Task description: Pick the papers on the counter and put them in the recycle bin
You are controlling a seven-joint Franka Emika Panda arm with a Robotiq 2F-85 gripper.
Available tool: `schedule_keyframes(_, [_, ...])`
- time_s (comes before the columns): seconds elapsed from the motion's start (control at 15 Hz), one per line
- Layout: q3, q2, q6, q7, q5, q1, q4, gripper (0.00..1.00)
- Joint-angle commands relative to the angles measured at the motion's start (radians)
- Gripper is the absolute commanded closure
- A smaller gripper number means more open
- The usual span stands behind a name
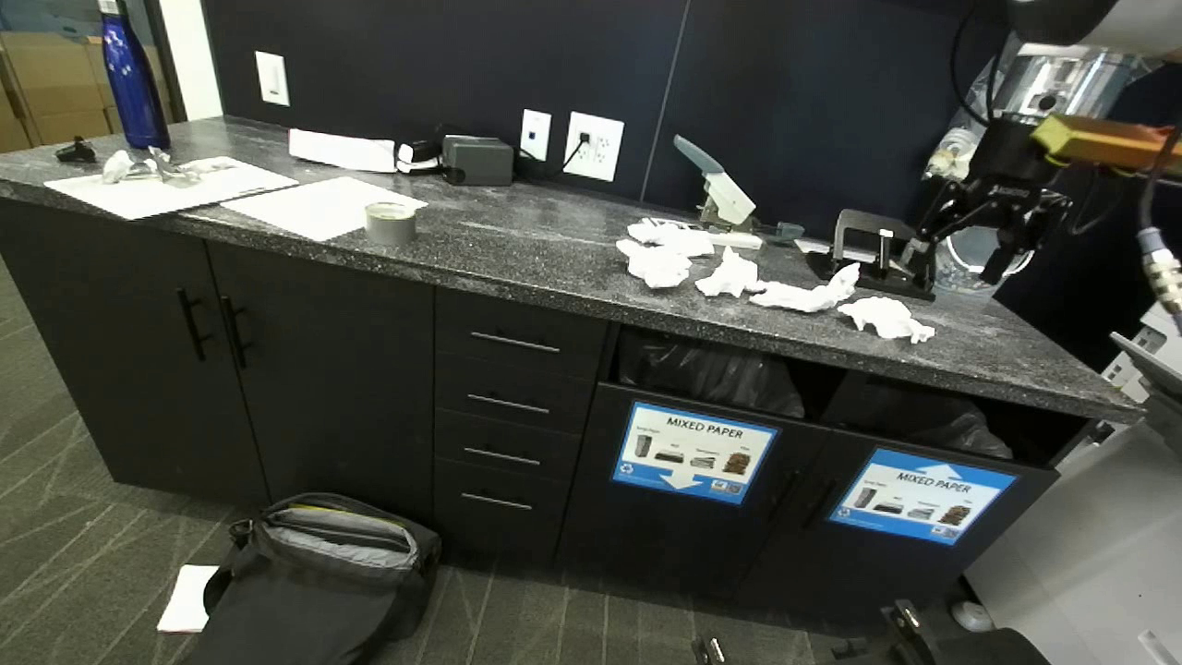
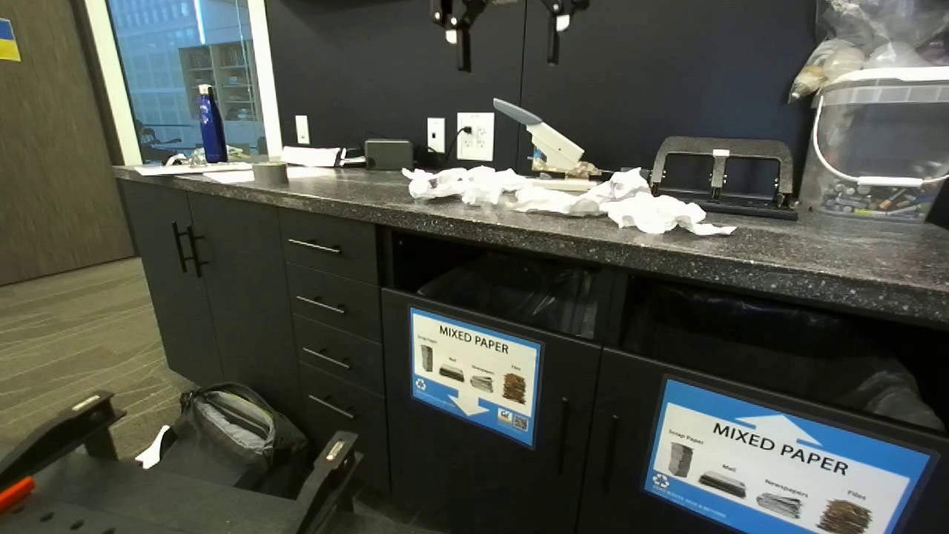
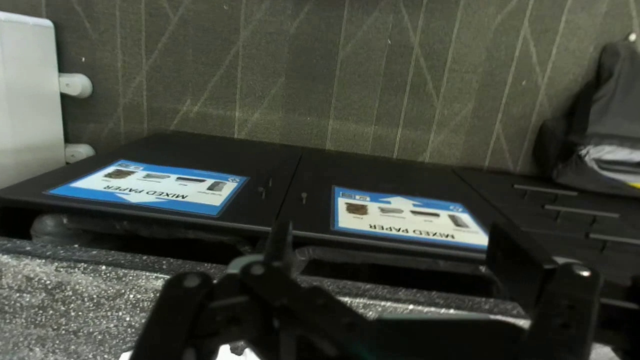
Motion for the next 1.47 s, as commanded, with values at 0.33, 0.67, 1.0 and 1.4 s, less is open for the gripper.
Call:
schedule_keyframes(0.33, [-0.005,0.472,0.195,0.234,0.264,-0.067,0.387,0.0])
schedule_keyframes(0.67, [-0.02,0.696,0.277,0.444,0.3,-0.089,0.608,0.0])
schedule_keyframes(1.0, [-0.093,0.891,0.297,0.702,0.244,-0.08,0.817,0.0])
schedule_keyframes(1.4, [-0.18,1.033,0.167,0.961,0.155,-0.082,1.015,0.0])
